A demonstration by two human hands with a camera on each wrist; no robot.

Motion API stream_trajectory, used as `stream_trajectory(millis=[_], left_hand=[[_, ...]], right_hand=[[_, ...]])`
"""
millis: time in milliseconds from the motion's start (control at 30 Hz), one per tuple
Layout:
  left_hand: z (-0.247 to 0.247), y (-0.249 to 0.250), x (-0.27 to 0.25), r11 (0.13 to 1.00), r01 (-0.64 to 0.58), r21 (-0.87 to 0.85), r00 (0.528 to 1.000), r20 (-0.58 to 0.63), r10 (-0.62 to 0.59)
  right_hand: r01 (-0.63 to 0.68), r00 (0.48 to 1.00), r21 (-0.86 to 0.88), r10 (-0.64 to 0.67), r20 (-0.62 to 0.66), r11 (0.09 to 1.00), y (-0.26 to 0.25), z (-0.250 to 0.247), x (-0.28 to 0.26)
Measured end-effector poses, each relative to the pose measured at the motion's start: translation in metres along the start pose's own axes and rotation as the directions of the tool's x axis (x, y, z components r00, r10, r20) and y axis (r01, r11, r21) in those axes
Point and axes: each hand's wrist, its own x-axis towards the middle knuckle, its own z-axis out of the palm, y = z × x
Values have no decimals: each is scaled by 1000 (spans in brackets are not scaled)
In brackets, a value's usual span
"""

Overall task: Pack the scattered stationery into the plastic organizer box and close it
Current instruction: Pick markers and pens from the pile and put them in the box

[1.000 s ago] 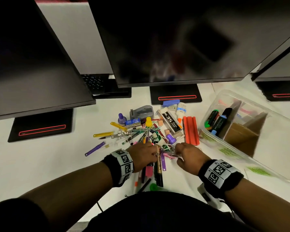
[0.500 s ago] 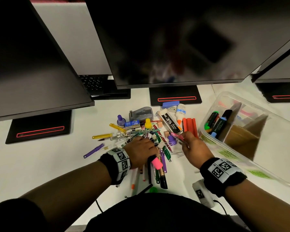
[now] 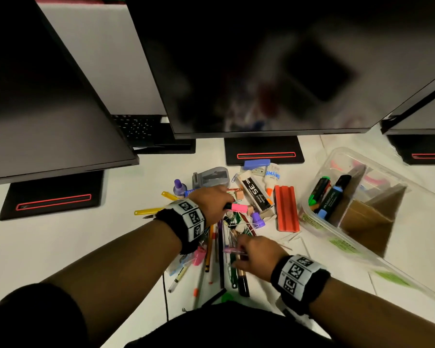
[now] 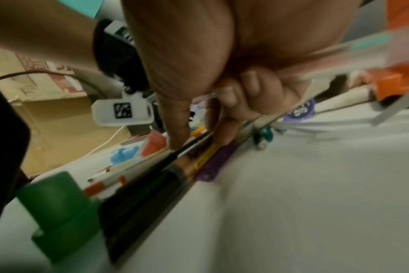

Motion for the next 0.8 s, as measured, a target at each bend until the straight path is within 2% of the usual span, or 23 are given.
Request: stream_trajectory(millis=[133,267,467,633,733,800], left_hand=[[-1,22,29,987,-98,131,993,82,88],[8,29,47,961,-132,243,982,163,94],[10,27,56,969,-79,232,986,162,41],[13,28,57,940,-187,287,969,213,127],[11,26,54,922,-236,308,958,232,168],[7,24,52,935,-237,264,960,210,184]], right_hand=[[3,999,-85,-6,-39,996,-5,5,4],[-64,991,-18,62,-118,998,0,6,1],[-141,973,92,155,-171,986,22,0,-7],[-265,938,263,311,-151,928,39,-10,-12],[-287,926,314,346,-151,905,45,-14,-10],[-289,915,348,364,-173,892,45,-16,-7]])
